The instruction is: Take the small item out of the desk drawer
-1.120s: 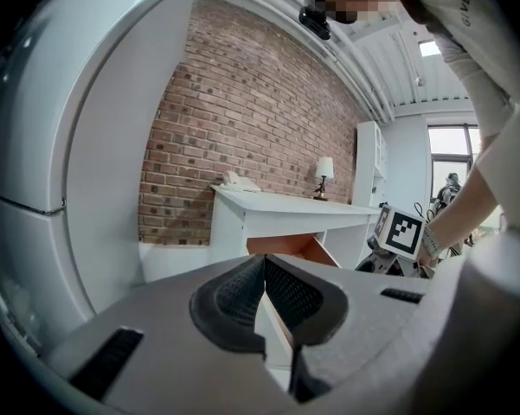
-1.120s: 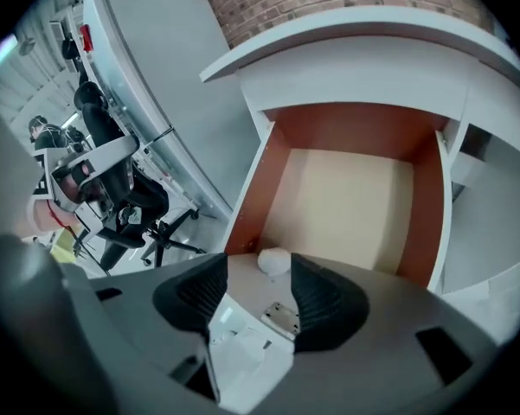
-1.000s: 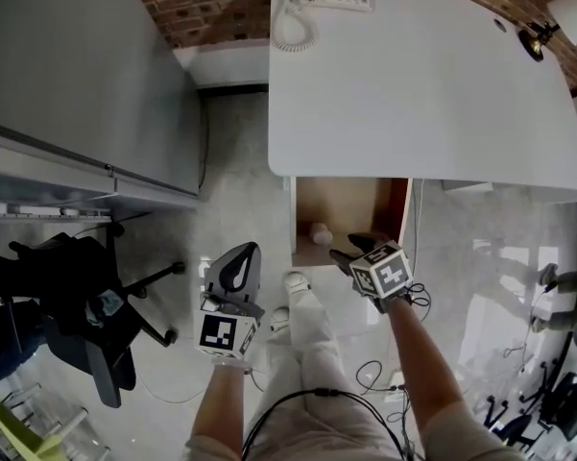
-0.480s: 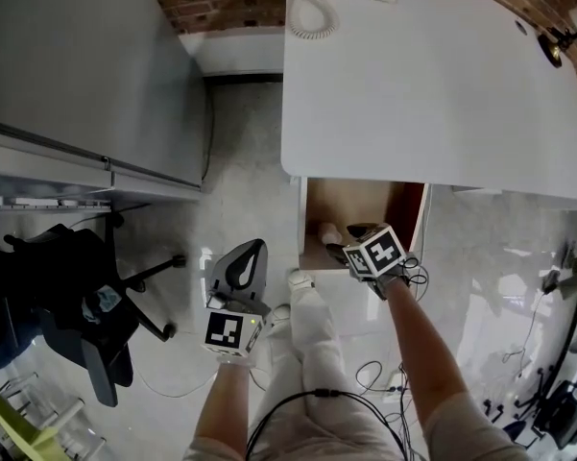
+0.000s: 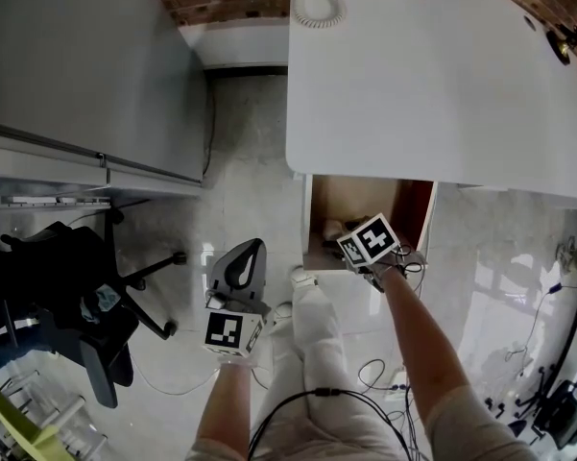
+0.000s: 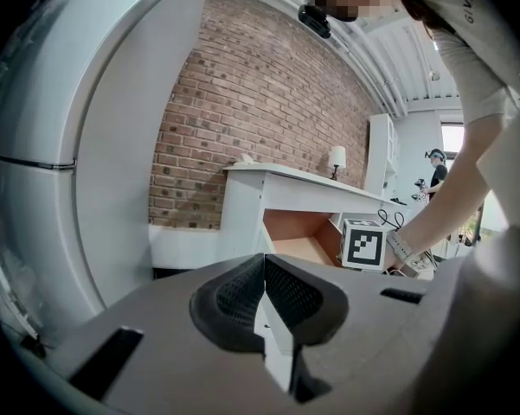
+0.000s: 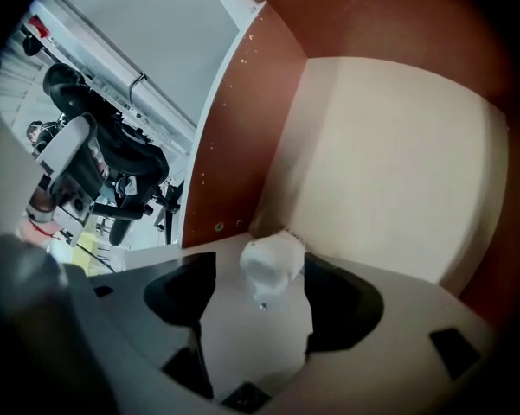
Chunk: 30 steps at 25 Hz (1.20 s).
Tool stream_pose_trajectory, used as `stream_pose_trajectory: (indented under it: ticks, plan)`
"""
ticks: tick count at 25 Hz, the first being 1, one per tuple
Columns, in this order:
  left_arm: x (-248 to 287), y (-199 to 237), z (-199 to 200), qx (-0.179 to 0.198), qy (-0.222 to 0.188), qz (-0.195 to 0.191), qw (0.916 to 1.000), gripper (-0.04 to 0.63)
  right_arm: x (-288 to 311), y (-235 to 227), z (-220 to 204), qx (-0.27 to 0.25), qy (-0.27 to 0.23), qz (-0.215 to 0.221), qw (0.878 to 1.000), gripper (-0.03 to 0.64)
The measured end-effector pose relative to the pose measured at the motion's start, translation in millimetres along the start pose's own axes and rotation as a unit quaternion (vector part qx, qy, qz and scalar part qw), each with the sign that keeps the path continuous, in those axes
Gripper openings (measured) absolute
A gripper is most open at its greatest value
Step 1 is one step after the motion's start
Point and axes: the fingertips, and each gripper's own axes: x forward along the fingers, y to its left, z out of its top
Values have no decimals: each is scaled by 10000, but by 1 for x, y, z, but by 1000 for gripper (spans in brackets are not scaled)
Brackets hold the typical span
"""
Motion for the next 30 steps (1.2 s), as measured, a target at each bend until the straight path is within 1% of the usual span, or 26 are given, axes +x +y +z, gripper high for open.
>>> stream_pose_trajectory:
  ticks: [2, 3, 6, 8, 12, 15, 18, 24, 26, 28, 30]
  plan:
    - [1, 2, -3, -31, 0, 28, 10000, 6, 3, 2, -1, 43, 97, 135, 9999, 328]
    - [2, 3, -3, -40, -1, 33, 10000, 6, 3, 2, 1, 76, 66, 175, 9998, 333]
    - [4, 2, -4, -39, 1, 20, 10000, 6, 0, -4, 11, 215, -166, 145, 9995, 336]
    - [3, 2, -4, -38, 16, 19, 10000, 6, 2, -7, 14, 298, -176, 123, 9993, 336]
    - [1, 4, -7, -60, 15, 42, 10000, 6, 9, -6, 14, 323, 23, 238, 9992, 348]
    - [0, 5, -9, -99, 48, 71, 9999, 6, 17, -4, 10, 226, 383, 357, 9984, 356]
    - [-1, 5, -11, -116, 65, 74, 9999, 6, 23, -5, 7, 174, 629, 343, 9973, 353]
    - [-2, 7, -15, -182, 85, 111, 9997, 6, 31, -7, 0, 283, 954, 401, 9942, 301]
    - [-2, 8, -16, -200, 91, 121, 9997, 6, 31, -6, -2, 447, 968, 481, 9931, 291]
    - [-2, 9, -17, -217, 92, 128, 9996, 6, 31, -5, -2, 597, 954, 578, 9920, 260]
    - [-2, 10, -17, -228, 89, 133, 9996, 6, 32, -3, -1, 566, 941, 606, 9921, 239]
